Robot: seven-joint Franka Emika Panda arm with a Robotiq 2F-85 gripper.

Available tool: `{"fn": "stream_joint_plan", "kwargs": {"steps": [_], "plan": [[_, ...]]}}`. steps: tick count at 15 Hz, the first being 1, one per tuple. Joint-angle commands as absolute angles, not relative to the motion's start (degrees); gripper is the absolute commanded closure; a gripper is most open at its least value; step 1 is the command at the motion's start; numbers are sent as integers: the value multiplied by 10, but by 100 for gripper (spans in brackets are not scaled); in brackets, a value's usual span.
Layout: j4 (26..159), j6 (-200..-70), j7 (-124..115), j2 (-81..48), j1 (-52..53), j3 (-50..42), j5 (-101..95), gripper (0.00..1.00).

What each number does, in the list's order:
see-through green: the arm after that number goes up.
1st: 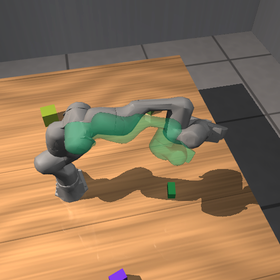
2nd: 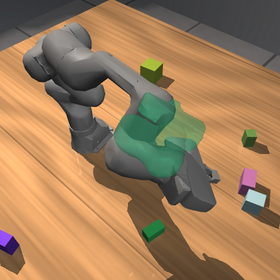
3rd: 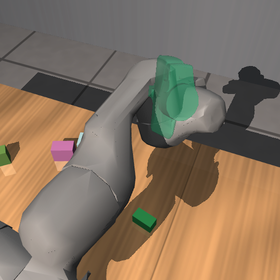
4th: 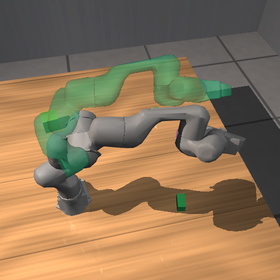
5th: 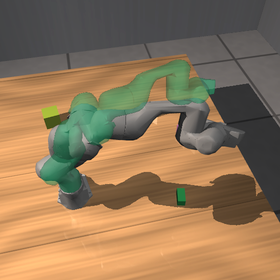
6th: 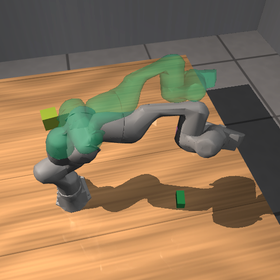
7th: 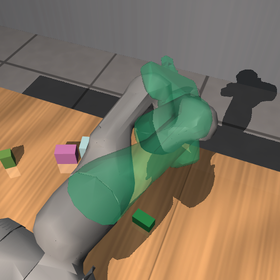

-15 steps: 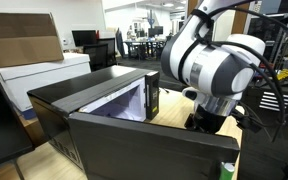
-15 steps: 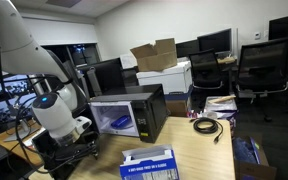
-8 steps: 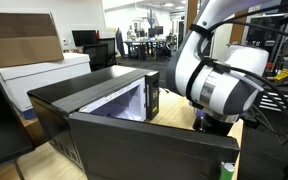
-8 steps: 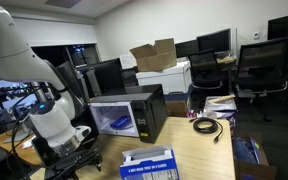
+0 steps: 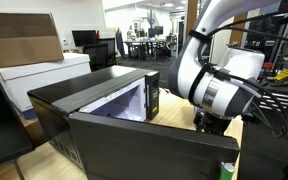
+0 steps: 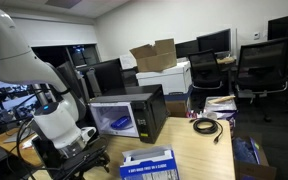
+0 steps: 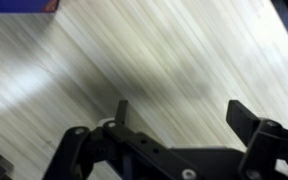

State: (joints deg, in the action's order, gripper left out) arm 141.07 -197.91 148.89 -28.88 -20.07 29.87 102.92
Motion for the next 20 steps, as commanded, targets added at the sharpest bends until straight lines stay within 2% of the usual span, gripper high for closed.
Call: {"fn": "stream_joint_plan", "kwargs": {"steps": [1,4,10,16,20], "plan": [[1375,-1979,1511,-268,-231,315,1121,0],[1332,-1979,1500,-254,-251,327,1206,0],[1265,-1979,1498,-228,-203,246,1362,0],[1202,-1978,1507,-209,-302,364,1406,0],[1220,-1948,1503,-205,-336,408,1390,0]]}}
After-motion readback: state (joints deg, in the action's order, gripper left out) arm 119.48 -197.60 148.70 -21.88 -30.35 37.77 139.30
